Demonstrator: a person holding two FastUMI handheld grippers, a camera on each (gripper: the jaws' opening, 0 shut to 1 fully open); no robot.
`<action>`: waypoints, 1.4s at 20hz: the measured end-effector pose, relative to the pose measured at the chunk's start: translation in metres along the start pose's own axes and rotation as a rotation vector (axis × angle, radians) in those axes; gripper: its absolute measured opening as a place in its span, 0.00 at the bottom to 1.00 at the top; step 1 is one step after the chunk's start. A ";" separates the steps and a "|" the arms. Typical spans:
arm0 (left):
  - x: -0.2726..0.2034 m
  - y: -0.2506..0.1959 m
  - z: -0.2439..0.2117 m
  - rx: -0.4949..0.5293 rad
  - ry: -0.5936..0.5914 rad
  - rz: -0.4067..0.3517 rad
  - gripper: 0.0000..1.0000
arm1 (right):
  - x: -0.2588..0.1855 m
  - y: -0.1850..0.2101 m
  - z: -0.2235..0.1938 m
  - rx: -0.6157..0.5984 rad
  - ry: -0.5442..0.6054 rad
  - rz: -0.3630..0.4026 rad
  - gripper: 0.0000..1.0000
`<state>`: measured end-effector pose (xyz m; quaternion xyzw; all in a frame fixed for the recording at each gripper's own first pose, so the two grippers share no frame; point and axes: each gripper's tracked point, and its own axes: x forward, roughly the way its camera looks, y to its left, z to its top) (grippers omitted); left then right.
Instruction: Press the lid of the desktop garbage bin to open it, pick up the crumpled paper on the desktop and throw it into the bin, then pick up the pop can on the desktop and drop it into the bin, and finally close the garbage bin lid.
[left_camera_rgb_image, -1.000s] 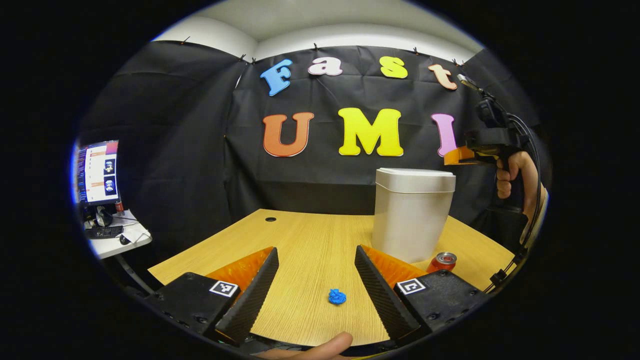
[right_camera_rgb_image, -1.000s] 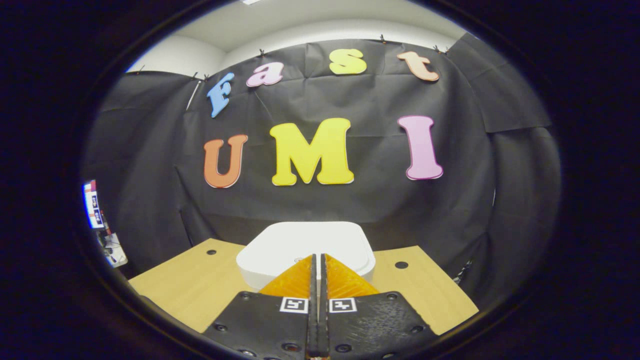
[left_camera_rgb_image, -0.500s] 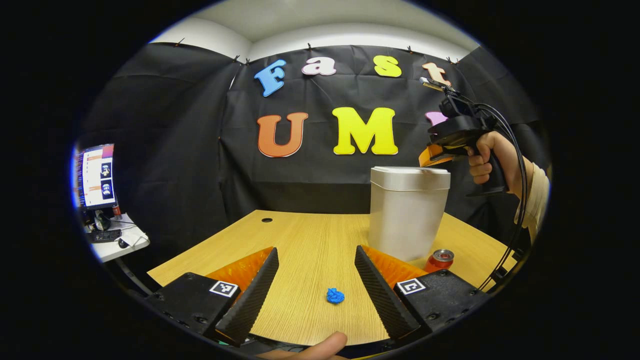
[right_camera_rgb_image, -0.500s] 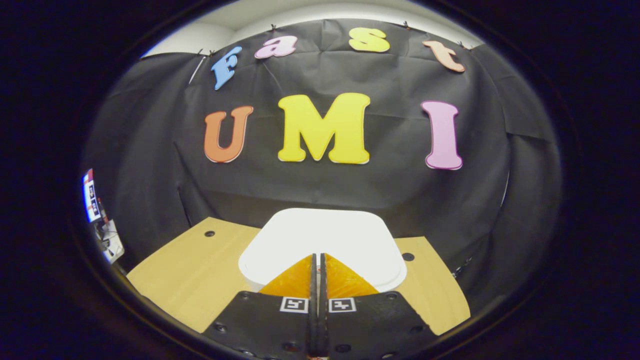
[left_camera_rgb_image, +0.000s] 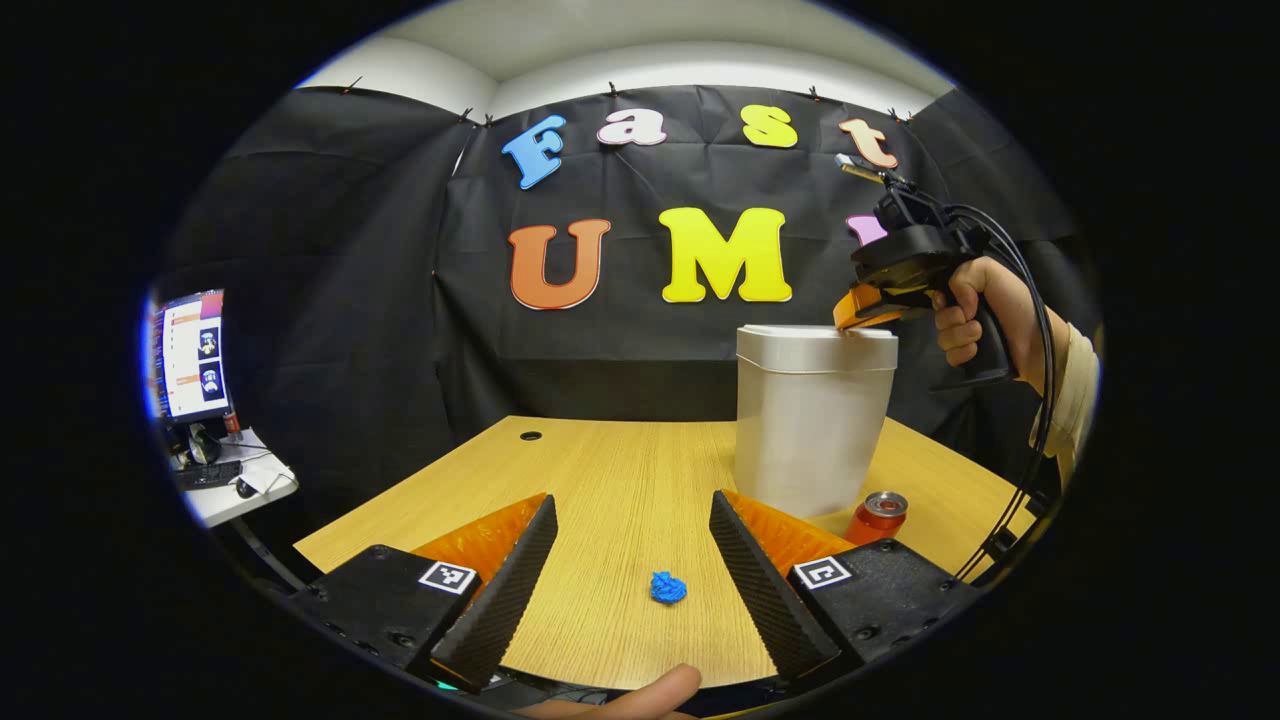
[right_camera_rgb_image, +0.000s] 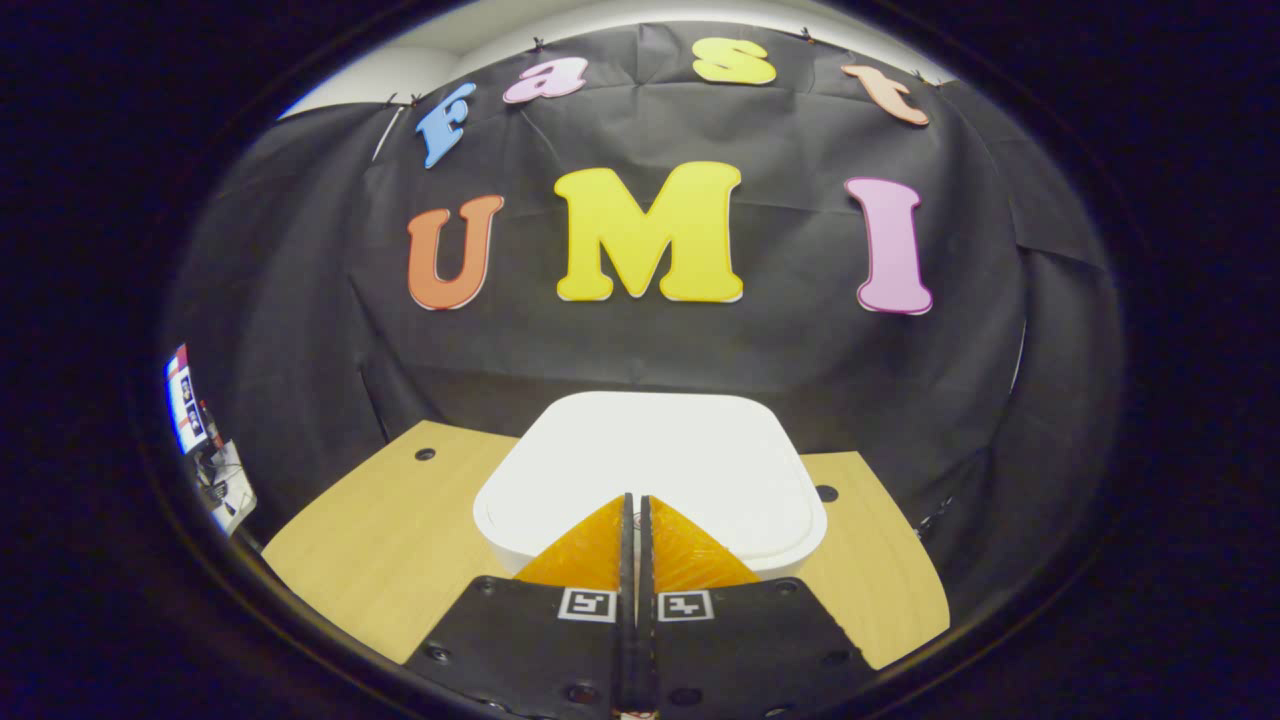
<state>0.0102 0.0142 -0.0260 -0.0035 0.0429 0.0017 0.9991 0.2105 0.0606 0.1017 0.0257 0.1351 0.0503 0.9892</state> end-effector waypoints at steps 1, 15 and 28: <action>0.000 0.000 0.001 0.011 -0.007 0.005 0.99 | -0.007 -0.001 0.006 0.002 -0.032 -0.007 0.00; 0.014 -0.016 -0.023 0.079 0.058 -0.041 0.99 | -0.096 -0.010 -0.035 -0.068 -0.190 0.030 0.66; 0.070 -0.025 -0.125 0.038 0.330 -0.040 0.99 | -0.143 -0.027 -0.191 -0.086 -0.167 0.096 0.95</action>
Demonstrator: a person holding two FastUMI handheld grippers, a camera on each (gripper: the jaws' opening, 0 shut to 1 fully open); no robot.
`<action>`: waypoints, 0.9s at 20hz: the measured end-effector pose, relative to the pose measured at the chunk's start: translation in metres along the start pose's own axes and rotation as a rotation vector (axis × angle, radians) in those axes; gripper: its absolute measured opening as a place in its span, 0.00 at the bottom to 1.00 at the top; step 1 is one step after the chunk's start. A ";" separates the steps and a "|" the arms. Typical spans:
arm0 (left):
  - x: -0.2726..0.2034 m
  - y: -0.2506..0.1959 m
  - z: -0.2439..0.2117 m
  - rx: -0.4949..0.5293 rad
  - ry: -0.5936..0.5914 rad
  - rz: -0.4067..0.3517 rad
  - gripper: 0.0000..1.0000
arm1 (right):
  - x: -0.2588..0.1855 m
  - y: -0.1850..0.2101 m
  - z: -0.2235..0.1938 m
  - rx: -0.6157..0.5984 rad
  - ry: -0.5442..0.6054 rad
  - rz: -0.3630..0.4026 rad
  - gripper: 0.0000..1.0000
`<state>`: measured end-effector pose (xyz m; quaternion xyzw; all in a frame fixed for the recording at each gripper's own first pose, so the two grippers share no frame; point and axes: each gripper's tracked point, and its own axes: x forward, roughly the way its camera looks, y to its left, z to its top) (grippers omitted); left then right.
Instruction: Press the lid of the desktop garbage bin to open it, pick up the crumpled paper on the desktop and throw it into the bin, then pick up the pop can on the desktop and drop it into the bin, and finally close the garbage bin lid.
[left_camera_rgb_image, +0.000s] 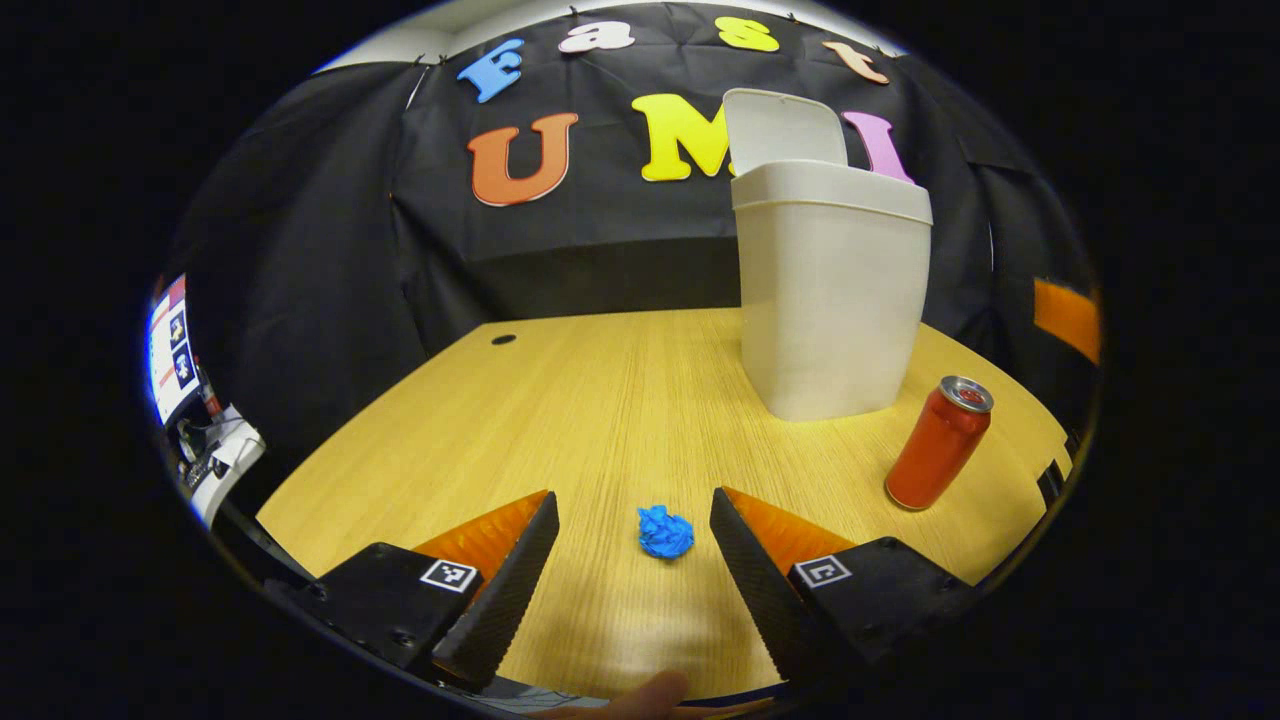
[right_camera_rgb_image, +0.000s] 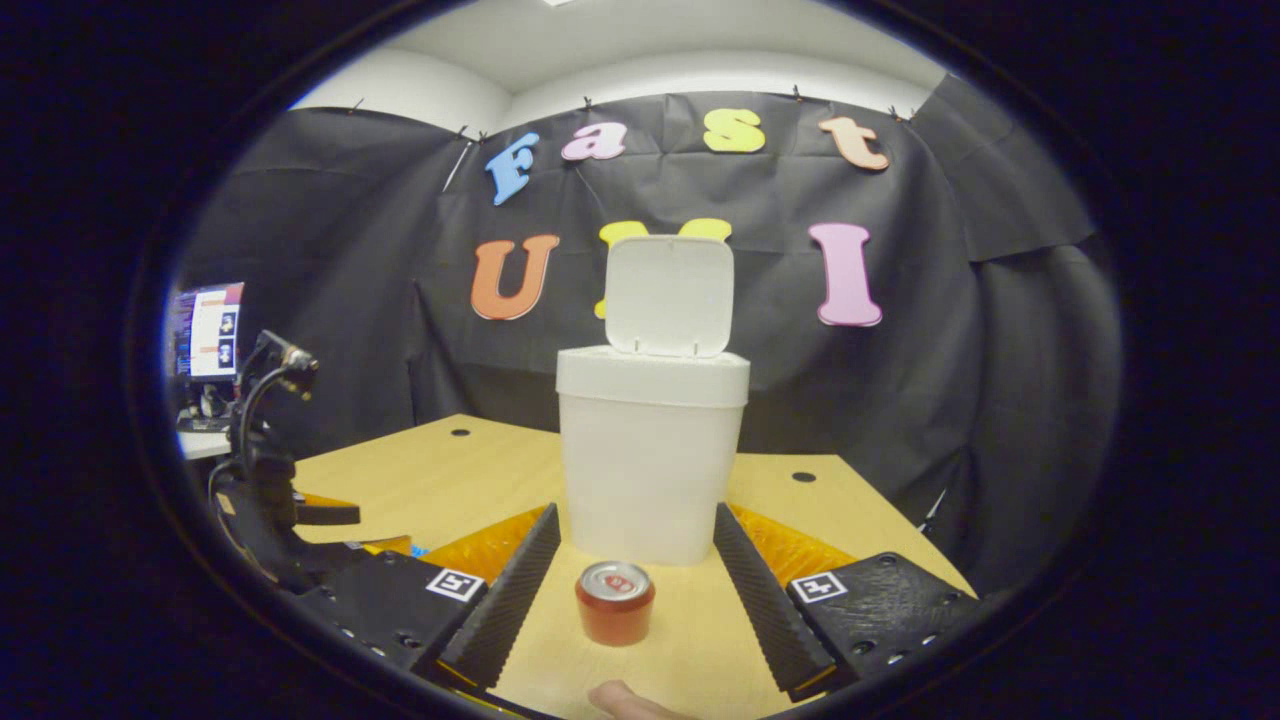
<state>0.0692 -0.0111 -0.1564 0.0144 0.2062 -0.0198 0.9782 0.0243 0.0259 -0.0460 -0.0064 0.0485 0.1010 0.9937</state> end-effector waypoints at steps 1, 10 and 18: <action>0.002 -0.005 -0.002 -0.003 0.000 -0.015 0.99 | -0.003 -0.001 -0.013 0.002 -0.005 -0.001 0.95; 0.033 -0.007 -0.044 -0.069 0.153 -0.008 1.00 | 0.010 0.022 -0.093 -0.004 0.016 0.100 0.95; 0.054 -0.010 -0.040 -0.029 0.181 -0.039 0.81 | 0.033 0.009 -0.131 0.125 0.183 0.092 0.97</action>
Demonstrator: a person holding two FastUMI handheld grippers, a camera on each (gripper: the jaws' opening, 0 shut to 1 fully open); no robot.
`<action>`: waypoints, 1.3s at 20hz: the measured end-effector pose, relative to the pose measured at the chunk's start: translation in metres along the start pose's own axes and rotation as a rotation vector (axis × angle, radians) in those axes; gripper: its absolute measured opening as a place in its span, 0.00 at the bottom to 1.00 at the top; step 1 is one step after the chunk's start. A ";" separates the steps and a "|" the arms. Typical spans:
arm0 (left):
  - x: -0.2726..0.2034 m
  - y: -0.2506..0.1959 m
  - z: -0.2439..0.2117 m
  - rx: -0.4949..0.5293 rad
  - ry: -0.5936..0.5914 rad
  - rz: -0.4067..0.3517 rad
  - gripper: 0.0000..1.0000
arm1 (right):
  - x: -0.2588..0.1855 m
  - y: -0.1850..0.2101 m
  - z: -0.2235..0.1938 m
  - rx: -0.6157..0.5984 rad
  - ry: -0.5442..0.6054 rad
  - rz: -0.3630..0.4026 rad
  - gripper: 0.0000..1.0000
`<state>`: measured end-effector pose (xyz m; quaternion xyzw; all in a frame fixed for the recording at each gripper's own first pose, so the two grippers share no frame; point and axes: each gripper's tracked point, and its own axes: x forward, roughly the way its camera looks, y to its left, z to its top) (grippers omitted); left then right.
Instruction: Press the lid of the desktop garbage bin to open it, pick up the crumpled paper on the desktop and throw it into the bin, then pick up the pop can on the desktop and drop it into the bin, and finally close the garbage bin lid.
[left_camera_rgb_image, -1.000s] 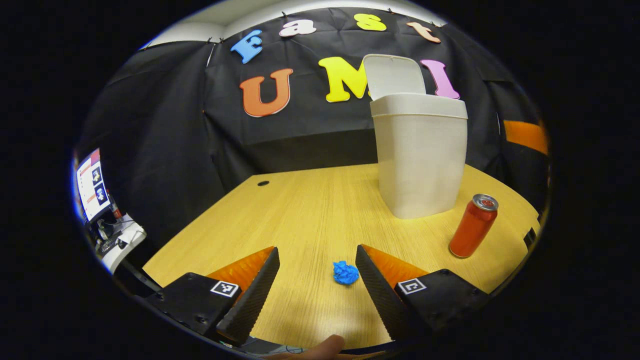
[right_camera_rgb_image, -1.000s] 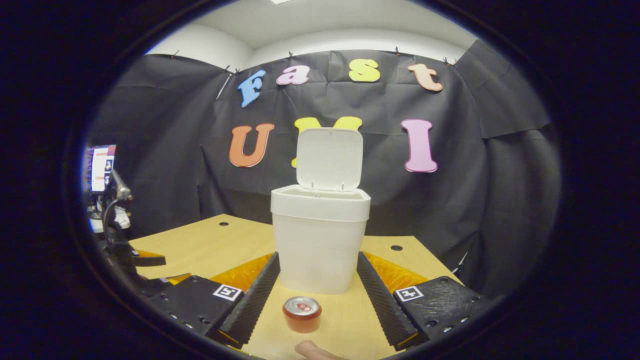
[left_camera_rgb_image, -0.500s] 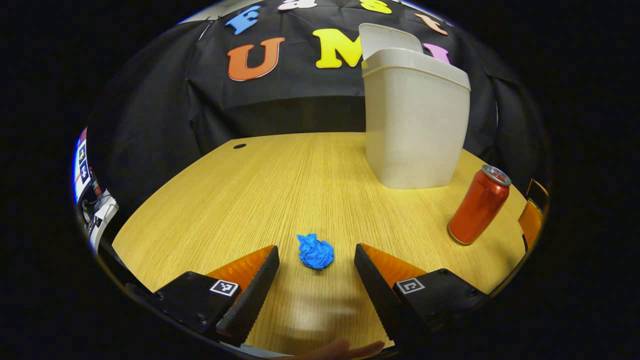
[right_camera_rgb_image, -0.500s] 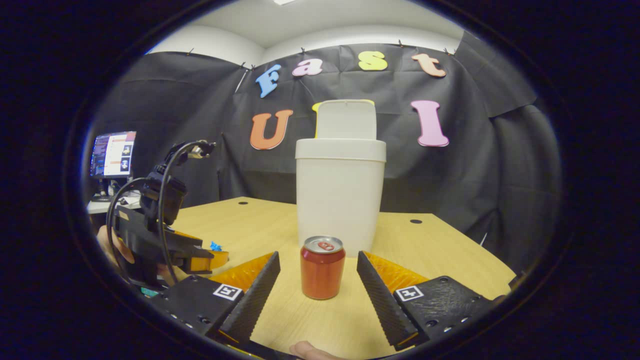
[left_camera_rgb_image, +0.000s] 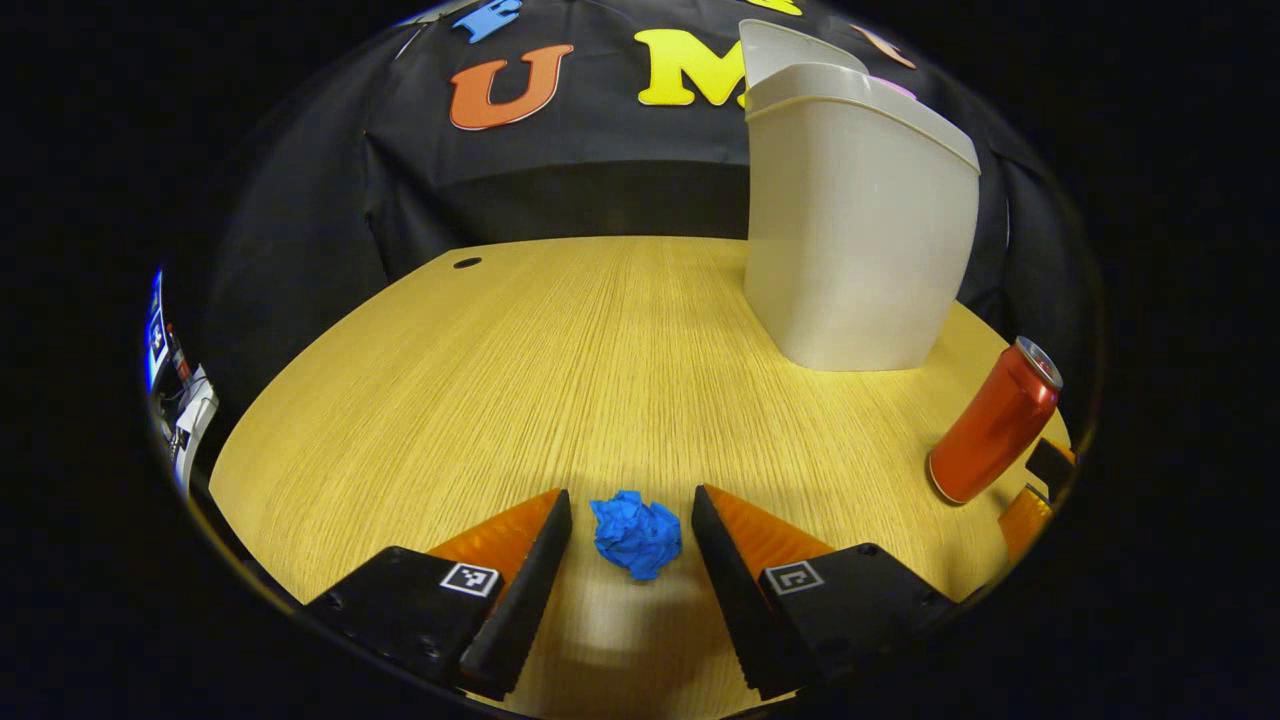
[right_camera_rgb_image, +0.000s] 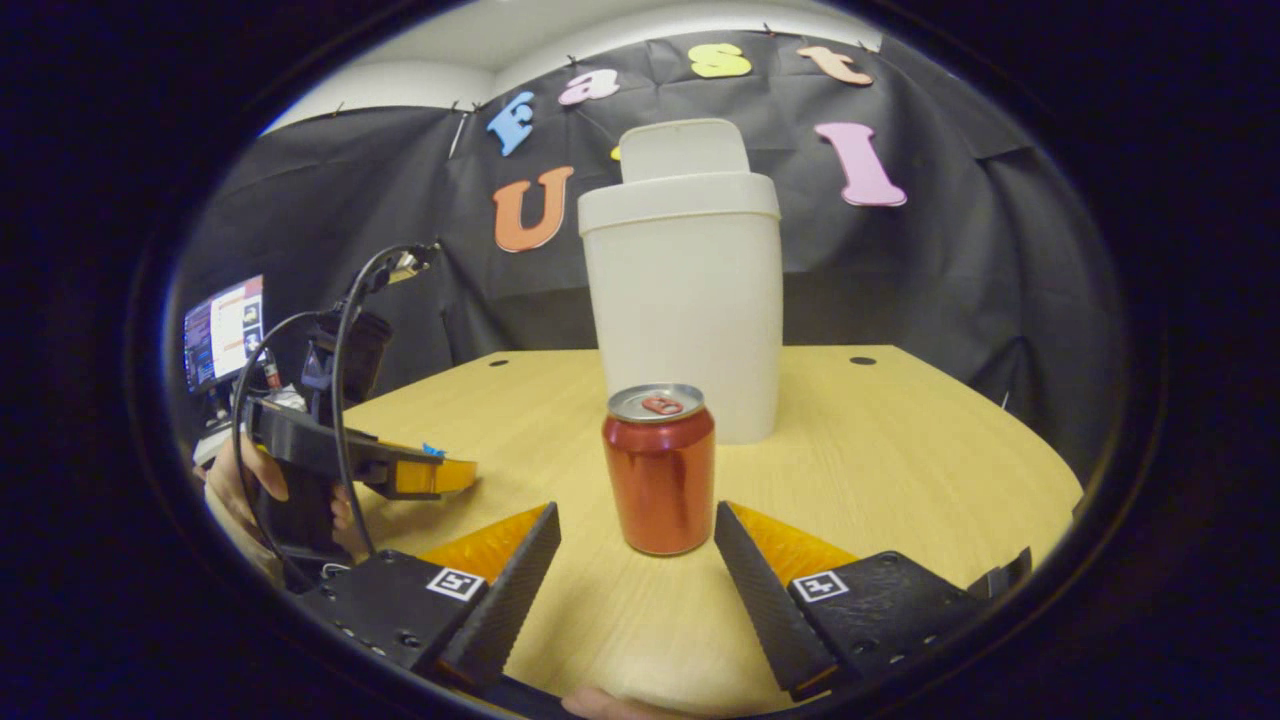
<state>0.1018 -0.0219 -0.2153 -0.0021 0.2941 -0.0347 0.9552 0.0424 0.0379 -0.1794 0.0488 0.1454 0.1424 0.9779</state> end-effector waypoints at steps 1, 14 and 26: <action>-0.001 0.000 0.000 0.002 -0.001 0.000 0.81 | 0.004 -0.003 0.001 0.008 0.008 -0.009 0.95; -0.005 0.008 0.023 -0.059 -0.059 0.019 0.38 | 0.032 -0.005 -0.003 0.019 0.097 -0.056 0.96; -0.069 0.007 0.067 -0.046 -0.231 -0.001 0.36 | 0.050 -0.017 0.018 -0.008 0.125 -0.185 0.96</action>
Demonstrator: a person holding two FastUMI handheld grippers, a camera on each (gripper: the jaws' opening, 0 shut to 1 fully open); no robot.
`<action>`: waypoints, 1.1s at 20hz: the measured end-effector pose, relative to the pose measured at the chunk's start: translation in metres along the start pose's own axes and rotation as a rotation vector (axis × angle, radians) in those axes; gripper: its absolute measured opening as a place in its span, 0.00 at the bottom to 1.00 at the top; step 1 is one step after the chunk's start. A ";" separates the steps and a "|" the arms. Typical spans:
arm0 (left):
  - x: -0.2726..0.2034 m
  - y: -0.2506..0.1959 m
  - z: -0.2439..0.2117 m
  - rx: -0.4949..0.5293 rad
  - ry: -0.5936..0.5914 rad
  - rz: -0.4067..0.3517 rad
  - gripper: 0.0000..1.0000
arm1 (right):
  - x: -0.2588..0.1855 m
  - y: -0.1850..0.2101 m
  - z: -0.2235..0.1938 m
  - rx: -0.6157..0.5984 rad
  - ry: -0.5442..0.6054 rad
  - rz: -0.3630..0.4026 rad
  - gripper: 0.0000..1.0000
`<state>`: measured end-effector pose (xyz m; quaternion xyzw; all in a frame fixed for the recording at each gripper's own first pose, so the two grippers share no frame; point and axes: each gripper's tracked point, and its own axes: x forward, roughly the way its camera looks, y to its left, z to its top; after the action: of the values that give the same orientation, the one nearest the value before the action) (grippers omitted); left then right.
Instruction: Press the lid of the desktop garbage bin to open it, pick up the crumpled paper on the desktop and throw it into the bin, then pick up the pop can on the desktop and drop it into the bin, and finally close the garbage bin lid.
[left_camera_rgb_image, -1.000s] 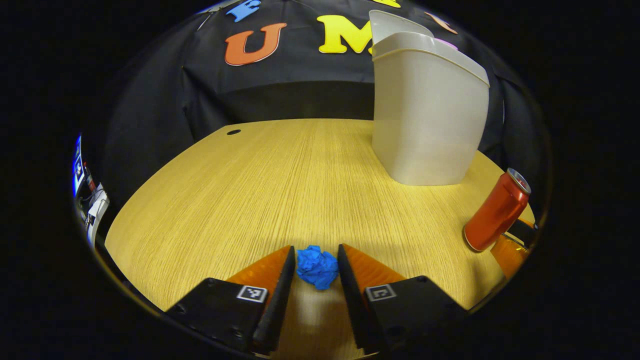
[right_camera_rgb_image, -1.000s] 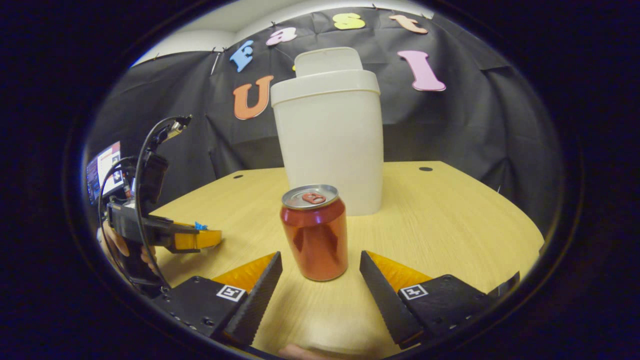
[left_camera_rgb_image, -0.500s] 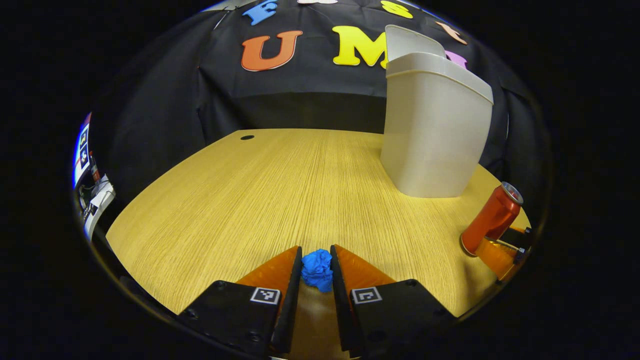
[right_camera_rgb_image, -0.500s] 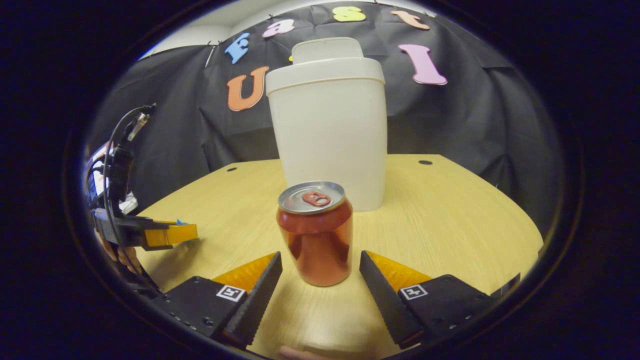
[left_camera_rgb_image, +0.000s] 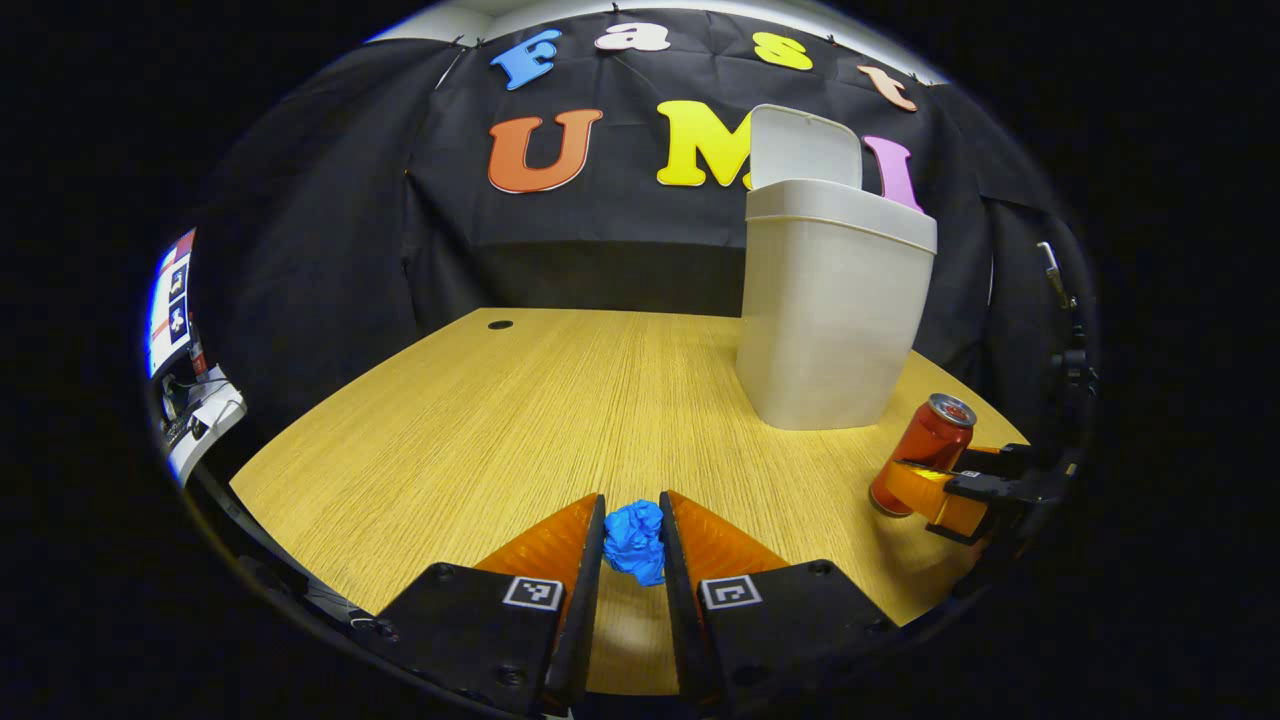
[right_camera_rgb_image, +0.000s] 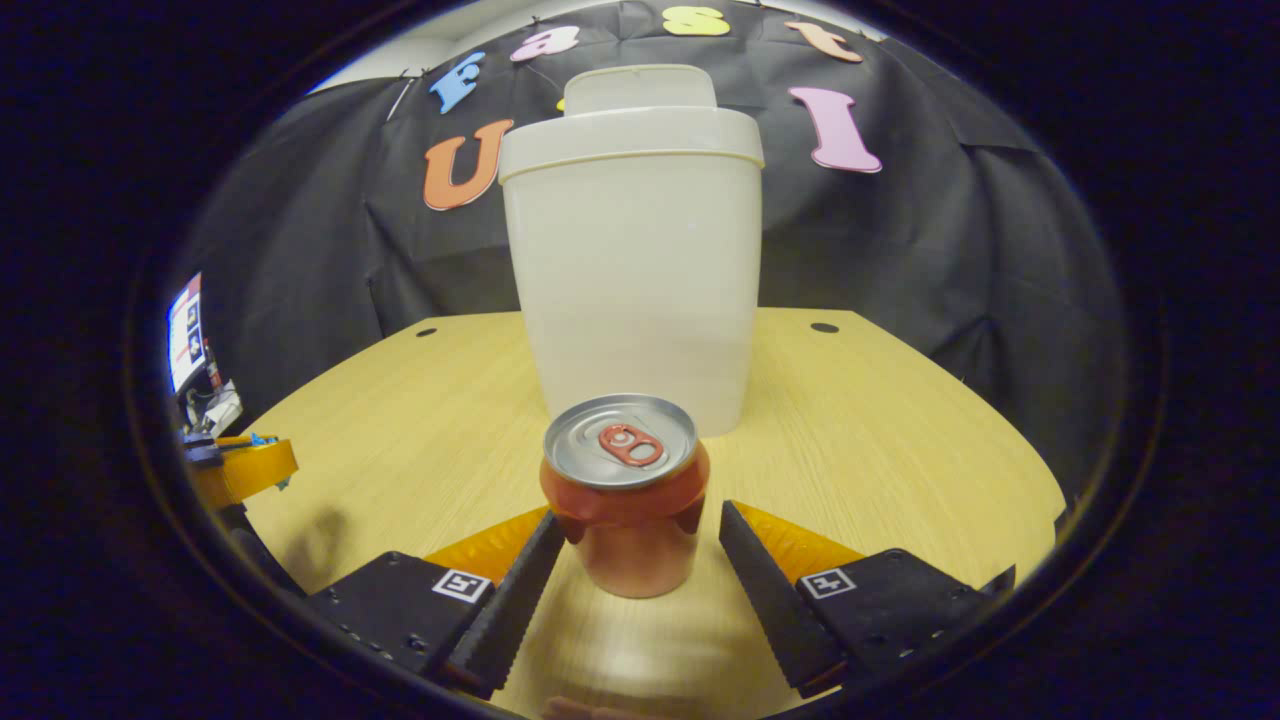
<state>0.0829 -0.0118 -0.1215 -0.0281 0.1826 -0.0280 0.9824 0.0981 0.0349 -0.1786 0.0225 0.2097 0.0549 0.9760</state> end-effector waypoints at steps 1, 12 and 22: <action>-0.006 0.000 0.004 0.002 -0.012 0.001 0.36 | 0.001 -0.001 0.005 -0.003 -0.016 -0.008 0.96; -0.058 0.014 0.036 -0.014 -0.136 0.029 0.36 | -0.055 0.006 0.046 -0.022 -0.159 0.004 0.80; -0.078 0.006 0.085 -0.056 -0.219 0.028 0.36 | -0.141 -0.023 0.089 -0.010 -0.314 0.025 0.80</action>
<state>0.0411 0.0027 -0.0150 -0.0559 0.0751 -0.0059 0.9956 0.0087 -0.0059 -0.0418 0.0284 0.0537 0.0639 0.9961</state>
